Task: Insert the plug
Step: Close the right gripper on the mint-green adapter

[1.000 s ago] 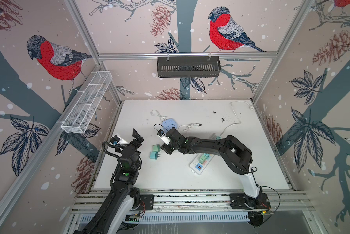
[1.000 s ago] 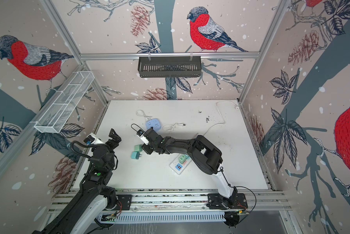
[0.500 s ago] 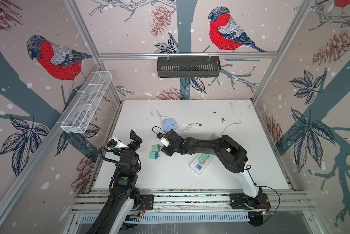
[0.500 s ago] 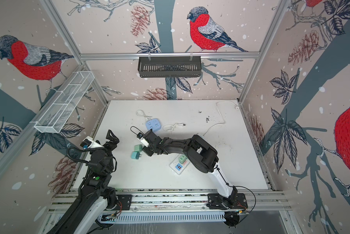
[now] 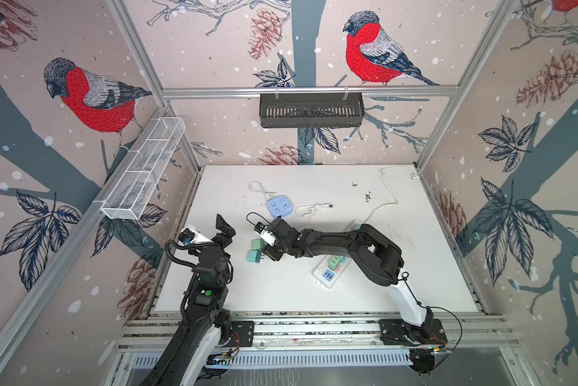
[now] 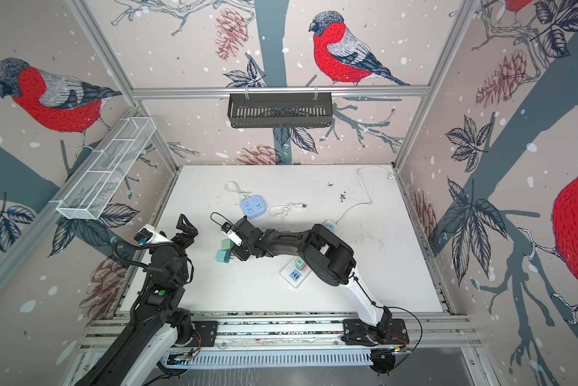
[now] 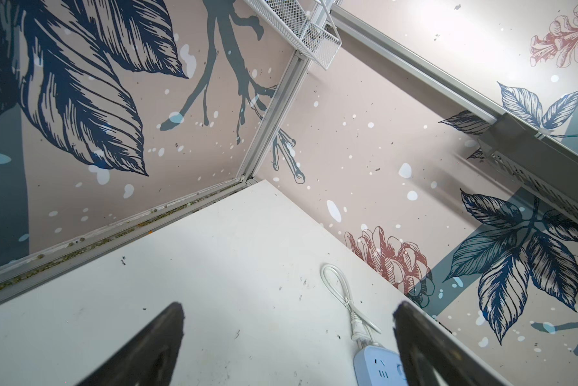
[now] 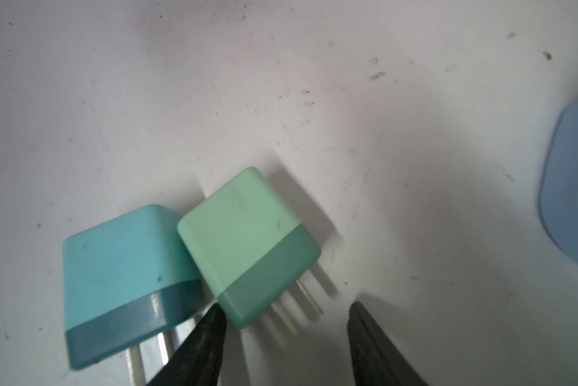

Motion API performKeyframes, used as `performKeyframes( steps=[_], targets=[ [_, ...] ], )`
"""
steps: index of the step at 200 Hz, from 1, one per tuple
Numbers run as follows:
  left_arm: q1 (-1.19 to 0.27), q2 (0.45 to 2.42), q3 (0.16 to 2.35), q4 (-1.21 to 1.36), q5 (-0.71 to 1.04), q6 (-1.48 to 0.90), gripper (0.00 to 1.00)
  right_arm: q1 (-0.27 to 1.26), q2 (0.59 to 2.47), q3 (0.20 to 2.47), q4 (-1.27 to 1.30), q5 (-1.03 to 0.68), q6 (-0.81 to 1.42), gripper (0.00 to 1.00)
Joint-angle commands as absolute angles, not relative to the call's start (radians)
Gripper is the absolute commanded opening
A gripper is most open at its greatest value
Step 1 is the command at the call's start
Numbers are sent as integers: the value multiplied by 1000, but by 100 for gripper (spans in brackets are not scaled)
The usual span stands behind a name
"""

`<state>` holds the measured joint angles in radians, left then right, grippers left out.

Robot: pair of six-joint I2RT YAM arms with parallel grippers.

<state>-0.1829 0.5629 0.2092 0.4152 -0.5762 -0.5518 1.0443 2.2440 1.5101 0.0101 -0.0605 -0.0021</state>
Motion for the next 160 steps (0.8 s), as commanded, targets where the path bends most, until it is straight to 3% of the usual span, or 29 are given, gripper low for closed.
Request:
performKeyframes(
  steps=[1,54,110,160],
  targets=[
    [-182,560,213,443,-576,-561,97,1036,2265,1528,2,-16,12,59],
    [-183,558,210,444,-579,-559,97,1026,2323,1584,-13,-18,34,60],
    [-182,552,206,437,-580,-563,97,1040,2358,1621,5,-42,20,70],
    [-181,510,199,425,-594,-565,97,1030,2403,1674,19,-25,22,73]
  ],
)
